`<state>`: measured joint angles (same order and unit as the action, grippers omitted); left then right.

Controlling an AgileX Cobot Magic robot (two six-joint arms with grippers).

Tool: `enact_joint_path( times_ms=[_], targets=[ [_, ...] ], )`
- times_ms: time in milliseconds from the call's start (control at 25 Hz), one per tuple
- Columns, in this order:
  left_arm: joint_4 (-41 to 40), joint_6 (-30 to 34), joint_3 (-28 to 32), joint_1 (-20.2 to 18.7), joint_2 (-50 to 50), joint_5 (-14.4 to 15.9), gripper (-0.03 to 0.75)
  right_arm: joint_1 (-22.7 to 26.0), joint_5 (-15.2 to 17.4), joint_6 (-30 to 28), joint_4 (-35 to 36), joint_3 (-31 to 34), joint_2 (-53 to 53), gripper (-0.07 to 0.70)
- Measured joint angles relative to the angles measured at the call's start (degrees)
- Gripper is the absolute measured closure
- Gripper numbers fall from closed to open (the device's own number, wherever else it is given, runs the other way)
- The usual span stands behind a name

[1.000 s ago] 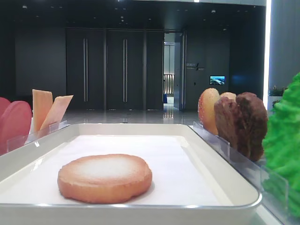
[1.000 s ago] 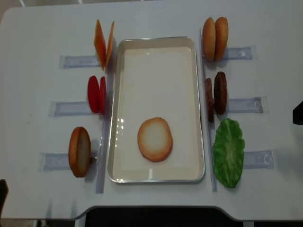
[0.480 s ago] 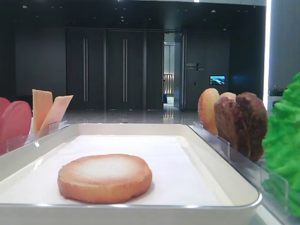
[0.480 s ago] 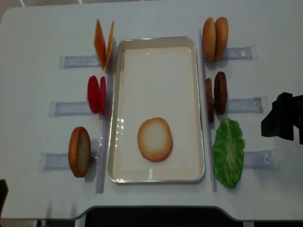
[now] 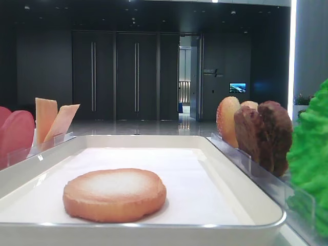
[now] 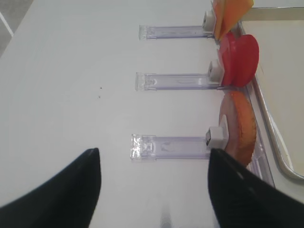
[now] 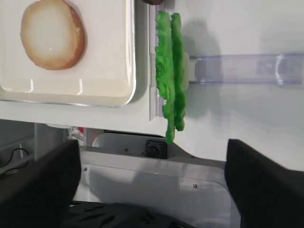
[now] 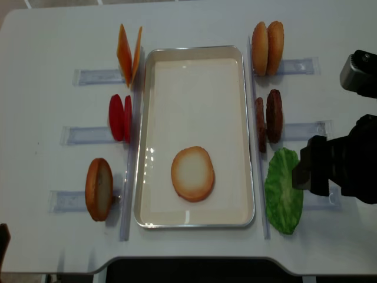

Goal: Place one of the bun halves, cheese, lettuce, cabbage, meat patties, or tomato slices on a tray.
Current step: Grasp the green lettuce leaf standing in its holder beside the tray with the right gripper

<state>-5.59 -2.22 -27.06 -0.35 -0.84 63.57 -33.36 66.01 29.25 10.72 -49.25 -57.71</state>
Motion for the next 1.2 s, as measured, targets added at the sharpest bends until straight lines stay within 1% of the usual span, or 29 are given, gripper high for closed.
enact_joint_path(
  times_ms=[320, 680, 1200],
  targets=[
    [0.0, 0.0, 0.0, 0.0, 0.0, 0.0, 0.181, -0.3, -3.5, -0.6, -0.6, 0.0, -5.4, 0.047],
    [0.0, 0.0, 0.0, 0.0, 0.0, 0.0, 0.181, -0.3, -5.2, -3.5, -1.1, -0.1, -9.7, 0.046],
    [0.0, 0.0, 0.0, 0.0, 0.0, 0.0, 0.181, -0.3, -7.5, -5.4, -1.1, -0.1, -14.8, 0.048]
  ],
)
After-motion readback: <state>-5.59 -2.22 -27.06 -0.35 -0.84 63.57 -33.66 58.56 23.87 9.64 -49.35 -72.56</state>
